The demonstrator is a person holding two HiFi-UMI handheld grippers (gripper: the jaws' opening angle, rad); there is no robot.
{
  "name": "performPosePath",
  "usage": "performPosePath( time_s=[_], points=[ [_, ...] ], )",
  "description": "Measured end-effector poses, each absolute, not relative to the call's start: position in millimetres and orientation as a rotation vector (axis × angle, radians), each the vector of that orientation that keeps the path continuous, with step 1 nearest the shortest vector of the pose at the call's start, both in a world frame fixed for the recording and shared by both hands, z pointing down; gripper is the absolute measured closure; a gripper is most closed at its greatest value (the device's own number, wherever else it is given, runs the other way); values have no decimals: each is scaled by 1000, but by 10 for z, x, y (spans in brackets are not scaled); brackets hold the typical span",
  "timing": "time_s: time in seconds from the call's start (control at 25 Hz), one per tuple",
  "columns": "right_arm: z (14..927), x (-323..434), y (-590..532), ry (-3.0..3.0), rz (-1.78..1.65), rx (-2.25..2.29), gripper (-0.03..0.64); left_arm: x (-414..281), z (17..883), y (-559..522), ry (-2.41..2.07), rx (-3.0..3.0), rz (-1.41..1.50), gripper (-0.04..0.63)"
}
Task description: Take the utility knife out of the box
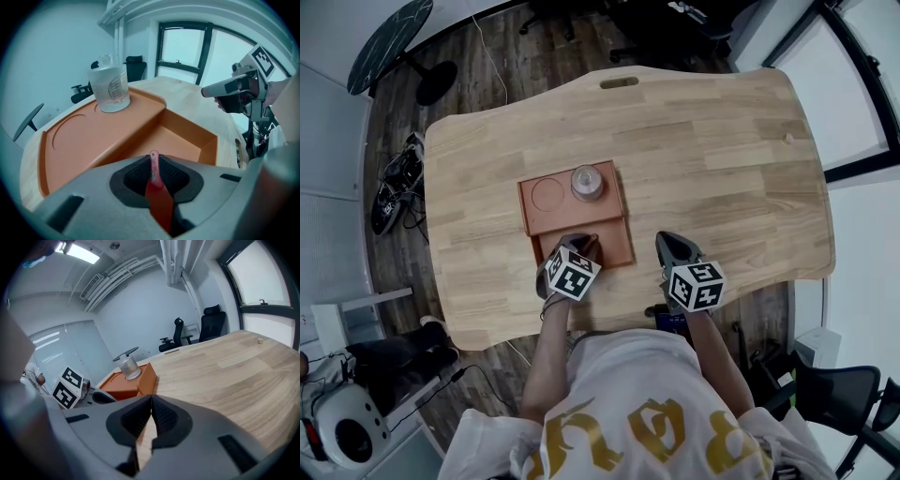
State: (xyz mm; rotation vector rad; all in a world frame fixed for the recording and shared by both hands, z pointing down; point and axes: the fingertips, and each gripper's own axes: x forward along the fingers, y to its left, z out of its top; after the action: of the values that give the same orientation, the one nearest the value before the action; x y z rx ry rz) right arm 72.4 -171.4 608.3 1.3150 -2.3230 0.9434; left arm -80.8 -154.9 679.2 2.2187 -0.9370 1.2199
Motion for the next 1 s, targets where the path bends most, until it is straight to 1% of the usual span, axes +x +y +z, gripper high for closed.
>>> performPosePath(
  time_s=[0.24, 0.76, 1.0],
  points=[
    [5988, 692, -1671, -2342, 928, 1306, 606, -718, 6481, -1655, -997, 2319, 1031, 537],
    [5637, 713, -1645, -2417, 894, 1375, 606, -910, 5705, -1592, -1217, 2356, 524, 537],
    [5420, 634, -1617, -2492, 848, 1389, 604, -1035, 5474, -1509, -1303, 2347, 405, 538]
  ],
)
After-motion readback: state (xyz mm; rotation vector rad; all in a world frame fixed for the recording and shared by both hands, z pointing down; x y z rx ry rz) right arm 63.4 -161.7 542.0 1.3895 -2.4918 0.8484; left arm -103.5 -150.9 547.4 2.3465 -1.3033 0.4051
